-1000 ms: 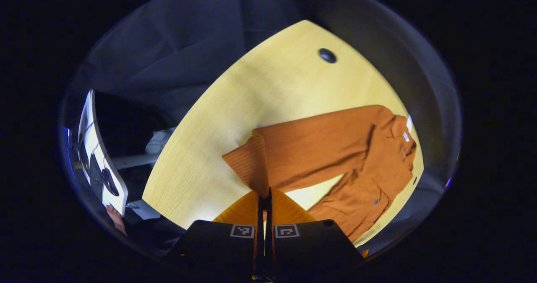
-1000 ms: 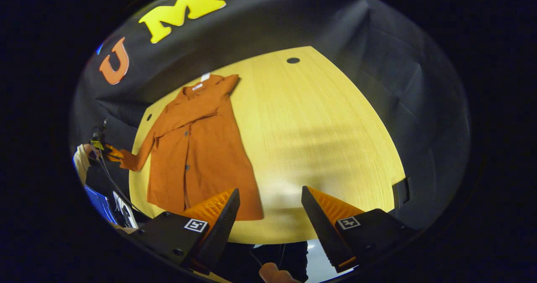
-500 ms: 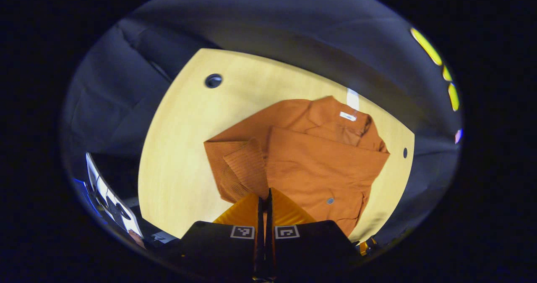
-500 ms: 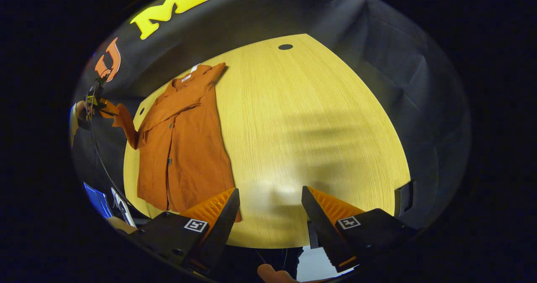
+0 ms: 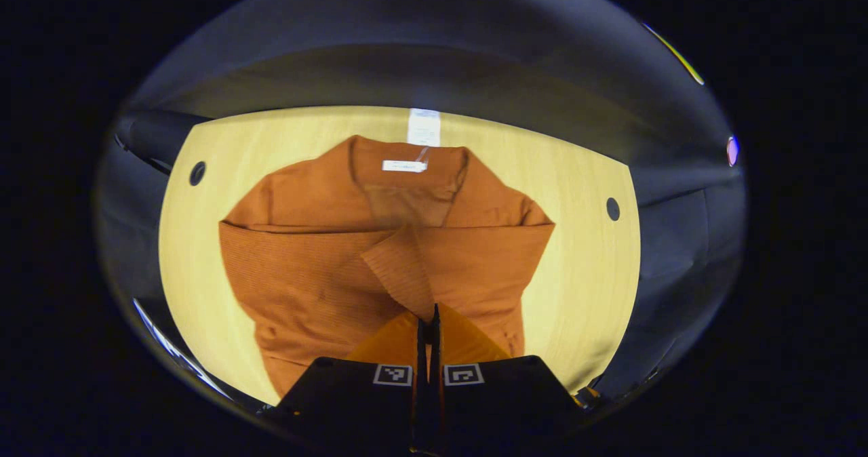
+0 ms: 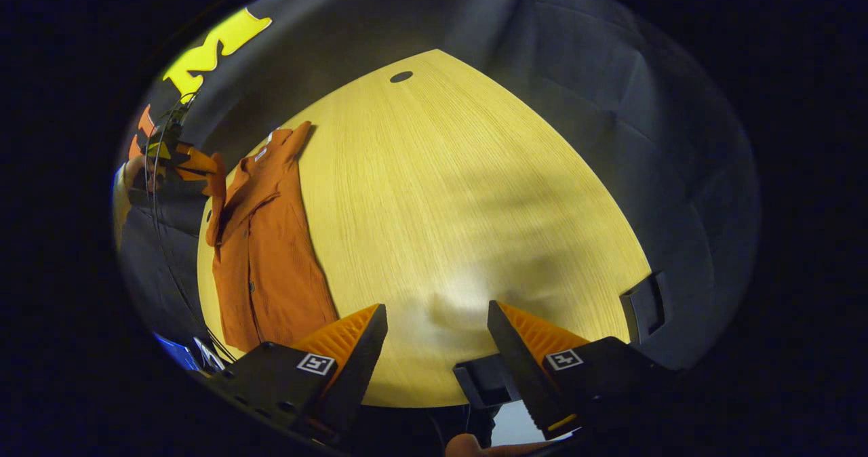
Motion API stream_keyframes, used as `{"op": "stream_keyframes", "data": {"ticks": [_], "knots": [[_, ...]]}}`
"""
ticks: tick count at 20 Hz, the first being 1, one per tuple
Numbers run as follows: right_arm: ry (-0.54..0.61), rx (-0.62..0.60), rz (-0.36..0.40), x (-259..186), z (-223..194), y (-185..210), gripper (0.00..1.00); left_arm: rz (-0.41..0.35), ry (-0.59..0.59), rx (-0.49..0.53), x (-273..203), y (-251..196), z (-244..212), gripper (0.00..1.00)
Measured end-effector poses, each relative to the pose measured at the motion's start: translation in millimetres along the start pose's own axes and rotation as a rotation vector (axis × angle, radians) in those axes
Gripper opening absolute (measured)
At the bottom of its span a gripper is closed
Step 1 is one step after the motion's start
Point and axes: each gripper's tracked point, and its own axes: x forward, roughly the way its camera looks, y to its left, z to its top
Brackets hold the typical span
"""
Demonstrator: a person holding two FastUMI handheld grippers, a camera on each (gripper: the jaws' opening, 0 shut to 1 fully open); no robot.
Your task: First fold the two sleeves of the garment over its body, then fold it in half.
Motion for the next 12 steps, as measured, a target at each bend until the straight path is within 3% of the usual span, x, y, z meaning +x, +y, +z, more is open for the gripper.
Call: {"op": "stream_keyframes", "data": {"ticks": [7,11,12], "knots": [[0.010,0.028,-0.021,-0.8,-17.0,-28.0,0.96,-0.006,0.096,0.018,59.8,-60.2,-26.0,0.03],[0.019,0.077,0.013,-8.0,-29.2,-24.9,0.96,0.002,0.090,0.027,75.0,-64.6,-23.3,0.03],[0.016,0.071,0.001,-9.5,-31.0,-27.5,0.96,-0.026,0.089,0.013,79.1,-69.5,-23.4,0.04]]}}
